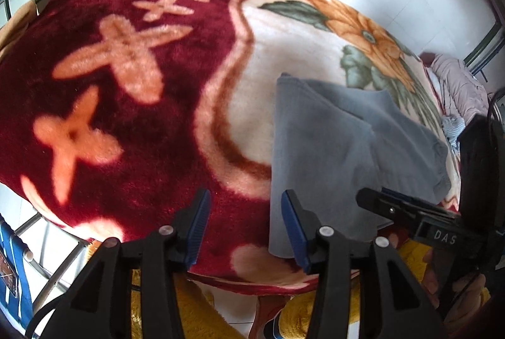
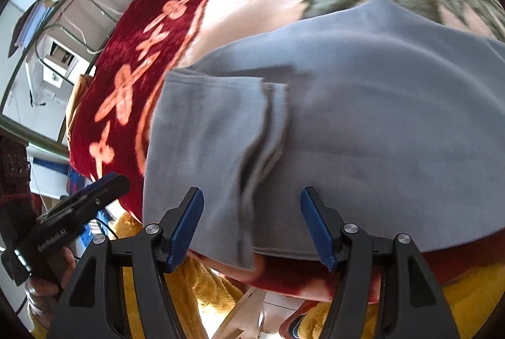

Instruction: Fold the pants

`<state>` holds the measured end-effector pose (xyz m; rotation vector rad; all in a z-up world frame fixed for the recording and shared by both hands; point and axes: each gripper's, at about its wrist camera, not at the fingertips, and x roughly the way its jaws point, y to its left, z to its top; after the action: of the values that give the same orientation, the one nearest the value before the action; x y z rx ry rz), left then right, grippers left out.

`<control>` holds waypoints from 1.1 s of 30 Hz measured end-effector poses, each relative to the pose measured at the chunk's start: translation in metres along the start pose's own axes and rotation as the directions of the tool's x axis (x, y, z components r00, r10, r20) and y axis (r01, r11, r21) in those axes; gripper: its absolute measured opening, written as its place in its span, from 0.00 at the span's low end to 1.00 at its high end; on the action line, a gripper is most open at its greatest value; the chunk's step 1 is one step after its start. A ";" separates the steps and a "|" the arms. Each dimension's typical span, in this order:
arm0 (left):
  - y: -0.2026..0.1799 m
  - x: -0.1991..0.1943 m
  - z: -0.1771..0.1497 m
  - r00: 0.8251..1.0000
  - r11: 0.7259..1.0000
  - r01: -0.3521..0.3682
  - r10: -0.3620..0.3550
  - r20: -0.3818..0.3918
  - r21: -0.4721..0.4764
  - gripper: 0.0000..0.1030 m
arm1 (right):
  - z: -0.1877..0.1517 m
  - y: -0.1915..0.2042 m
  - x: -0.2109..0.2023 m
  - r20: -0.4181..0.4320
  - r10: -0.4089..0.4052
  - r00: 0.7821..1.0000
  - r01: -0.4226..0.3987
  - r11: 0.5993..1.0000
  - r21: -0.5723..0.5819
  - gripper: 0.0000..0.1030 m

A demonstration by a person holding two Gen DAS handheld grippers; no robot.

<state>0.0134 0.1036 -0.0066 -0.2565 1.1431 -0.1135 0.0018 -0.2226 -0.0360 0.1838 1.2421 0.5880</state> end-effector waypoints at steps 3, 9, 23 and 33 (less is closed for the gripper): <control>0.003 0.008 -0.001 1.000 1.000 0.000 0.000 -0.017 -0.009 0.47 | 0.004 0.008 0.007 0.006 -0.031 0.999 0.031 0.999 -0.030 0.64; 0.008 0.020 -0.002 0.999 0.999 0.008 -0.010 -0.041 -0.042 0.47 | 0.003 0.011 0.012 0.027 -0.055 0.998 0.057 0.998 -0.041 0.65; 0.011 0.021 -0.003 0.999 0.999 0.021 -0.023 -0.042 -0.048 0.50 | 0.011 0.024 0.010 0.062 -0.066 0.996 0.068 0.997 -0.036 0.24; 0.005 0.013 -0.004 0.999 0.999 -0.009 0.007 -0.034 -0.040 0.52 | 0.012 0.018 -0.029 0.148 0.021 0.989 -0.020 1.000 -0.009 0.06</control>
<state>0.0153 0.1048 -0.0209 -0.2868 1.1808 -0.0881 0.0009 -0.2201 0.0002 0.2301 1.0954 0.5858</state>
